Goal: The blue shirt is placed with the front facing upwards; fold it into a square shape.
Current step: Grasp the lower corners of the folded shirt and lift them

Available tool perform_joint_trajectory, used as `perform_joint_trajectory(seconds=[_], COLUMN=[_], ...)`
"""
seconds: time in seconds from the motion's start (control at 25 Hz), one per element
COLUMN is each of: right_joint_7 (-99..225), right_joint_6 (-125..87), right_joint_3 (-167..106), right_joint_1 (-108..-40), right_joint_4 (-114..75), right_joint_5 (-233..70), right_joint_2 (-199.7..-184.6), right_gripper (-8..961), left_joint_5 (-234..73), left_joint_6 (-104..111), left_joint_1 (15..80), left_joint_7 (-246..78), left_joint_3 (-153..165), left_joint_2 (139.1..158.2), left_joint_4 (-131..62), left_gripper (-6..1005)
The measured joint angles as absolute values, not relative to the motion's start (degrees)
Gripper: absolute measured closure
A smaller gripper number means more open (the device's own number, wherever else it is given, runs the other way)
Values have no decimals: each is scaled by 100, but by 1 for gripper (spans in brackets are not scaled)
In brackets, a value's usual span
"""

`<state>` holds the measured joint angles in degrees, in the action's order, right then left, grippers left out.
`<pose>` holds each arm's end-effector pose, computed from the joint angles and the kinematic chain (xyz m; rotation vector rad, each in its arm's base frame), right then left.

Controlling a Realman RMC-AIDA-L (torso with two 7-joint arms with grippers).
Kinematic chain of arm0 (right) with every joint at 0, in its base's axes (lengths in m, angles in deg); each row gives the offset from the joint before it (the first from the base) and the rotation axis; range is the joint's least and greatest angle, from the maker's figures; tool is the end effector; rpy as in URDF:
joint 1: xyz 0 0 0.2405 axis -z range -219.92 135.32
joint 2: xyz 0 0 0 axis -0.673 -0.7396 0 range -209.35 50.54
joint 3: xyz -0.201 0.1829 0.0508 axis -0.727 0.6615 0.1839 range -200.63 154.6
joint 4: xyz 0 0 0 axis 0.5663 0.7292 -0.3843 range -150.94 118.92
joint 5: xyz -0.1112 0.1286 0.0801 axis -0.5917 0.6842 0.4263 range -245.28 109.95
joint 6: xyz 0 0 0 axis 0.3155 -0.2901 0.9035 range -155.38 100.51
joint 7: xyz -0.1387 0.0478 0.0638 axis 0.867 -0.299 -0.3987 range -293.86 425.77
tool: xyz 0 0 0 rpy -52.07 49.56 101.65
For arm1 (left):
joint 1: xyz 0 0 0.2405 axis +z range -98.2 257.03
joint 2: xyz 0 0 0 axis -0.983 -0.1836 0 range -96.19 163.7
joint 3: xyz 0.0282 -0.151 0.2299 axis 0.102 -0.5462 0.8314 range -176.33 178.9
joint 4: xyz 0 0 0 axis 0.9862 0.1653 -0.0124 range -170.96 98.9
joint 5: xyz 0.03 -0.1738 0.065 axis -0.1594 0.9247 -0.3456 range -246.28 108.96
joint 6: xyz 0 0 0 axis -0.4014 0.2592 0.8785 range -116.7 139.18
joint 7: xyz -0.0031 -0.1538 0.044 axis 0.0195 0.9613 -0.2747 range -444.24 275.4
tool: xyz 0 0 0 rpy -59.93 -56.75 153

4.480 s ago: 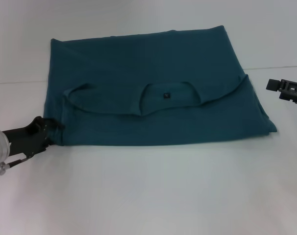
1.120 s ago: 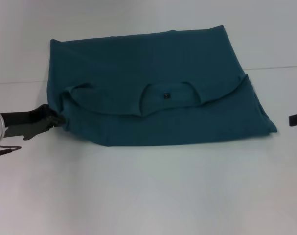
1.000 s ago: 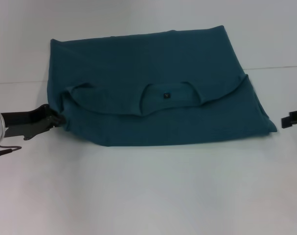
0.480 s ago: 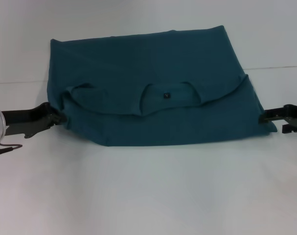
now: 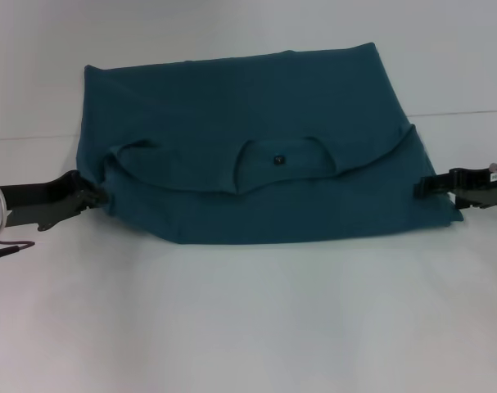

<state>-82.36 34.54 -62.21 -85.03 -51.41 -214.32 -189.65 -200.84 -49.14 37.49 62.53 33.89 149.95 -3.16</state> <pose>0.3191 0.4251 0.0418 -1.8814 1.6723 0.1556 -0.2863 0.4221 -0.0026 -1.8048 -1.8911 -0.5948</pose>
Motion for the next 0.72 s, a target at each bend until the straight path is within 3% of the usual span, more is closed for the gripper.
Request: perform_joint_trajectory(seconds=[0.48,0.72], right_joint_7=[-8340,-8278], right_joint_6=[3399,3194], right_joint_3=[-6362,-6420], right_joint_1=[-8448,-8468], right_joint_4=[-5164,-5072], right_joint_5=[-21578,-21583], right_joint_2=[-18922,-19000], right_gripper=[184,188], left_joint_5=[-20075,-20037], left_joint_6=[-4893,-4879], left_joint_1=[3761,3772], left_joint_7=[6253,6253], left_joint_3=[3380,3380], left_joint_2=[14998,15009], left_joint_4=[-316,-316], left_gripper=[944,943])
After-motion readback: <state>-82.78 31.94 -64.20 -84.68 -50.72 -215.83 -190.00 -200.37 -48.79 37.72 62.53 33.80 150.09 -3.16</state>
